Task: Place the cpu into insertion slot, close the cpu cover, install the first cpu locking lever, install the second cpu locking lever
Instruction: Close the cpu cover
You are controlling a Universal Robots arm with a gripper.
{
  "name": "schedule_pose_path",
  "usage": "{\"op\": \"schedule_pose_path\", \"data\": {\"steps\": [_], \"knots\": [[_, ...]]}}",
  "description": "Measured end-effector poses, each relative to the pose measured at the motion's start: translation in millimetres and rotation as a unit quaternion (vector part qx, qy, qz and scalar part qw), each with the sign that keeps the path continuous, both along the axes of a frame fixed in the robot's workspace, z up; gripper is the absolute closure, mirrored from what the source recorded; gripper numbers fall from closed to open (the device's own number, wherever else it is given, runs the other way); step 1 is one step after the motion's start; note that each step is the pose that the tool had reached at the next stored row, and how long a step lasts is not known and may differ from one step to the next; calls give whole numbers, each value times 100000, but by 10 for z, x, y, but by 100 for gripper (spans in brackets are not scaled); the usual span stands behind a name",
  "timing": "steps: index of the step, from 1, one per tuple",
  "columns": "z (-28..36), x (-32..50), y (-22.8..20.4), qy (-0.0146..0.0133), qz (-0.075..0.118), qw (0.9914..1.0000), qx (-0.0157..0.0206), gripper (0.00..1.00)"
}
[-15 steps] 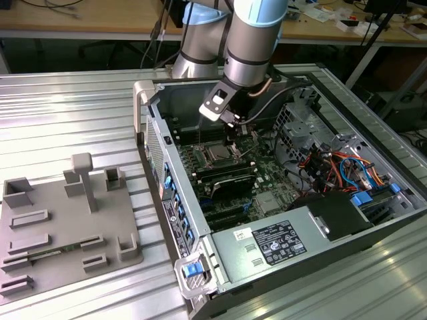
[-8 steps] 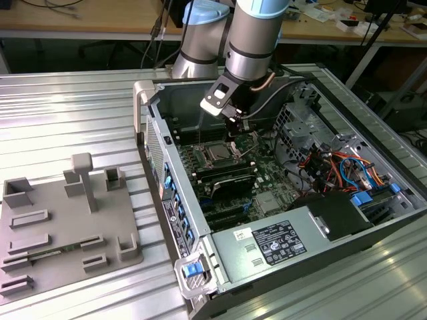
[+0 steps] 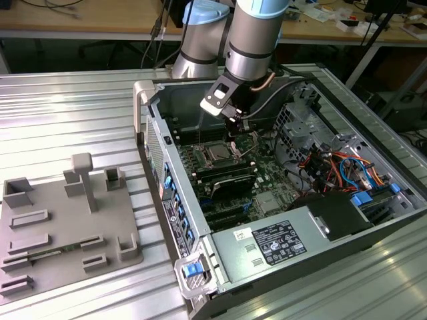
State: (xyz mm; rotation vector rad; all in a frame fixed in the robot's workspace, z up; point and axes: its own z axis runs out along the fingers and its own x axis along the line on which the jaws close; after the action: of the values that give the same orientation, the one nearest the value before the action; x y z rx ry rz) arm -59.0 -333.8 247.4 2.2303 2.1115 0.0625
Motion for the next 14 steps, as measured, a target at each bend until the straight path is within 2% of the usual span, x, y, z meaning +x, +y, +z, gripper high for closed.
{"op": "schedule_pose_path", "data": {"steps": [6,9,11,12,14], "knots": [[0,0,0,1,1,100000,6,89],[80,0,1,-1,2,100000,6,89],[186,0,0,5,2,100000,-20,89],[214,0,0,11,4,100000,-62,89],[216,0,1,-10,6,100000,-41,89]]}}
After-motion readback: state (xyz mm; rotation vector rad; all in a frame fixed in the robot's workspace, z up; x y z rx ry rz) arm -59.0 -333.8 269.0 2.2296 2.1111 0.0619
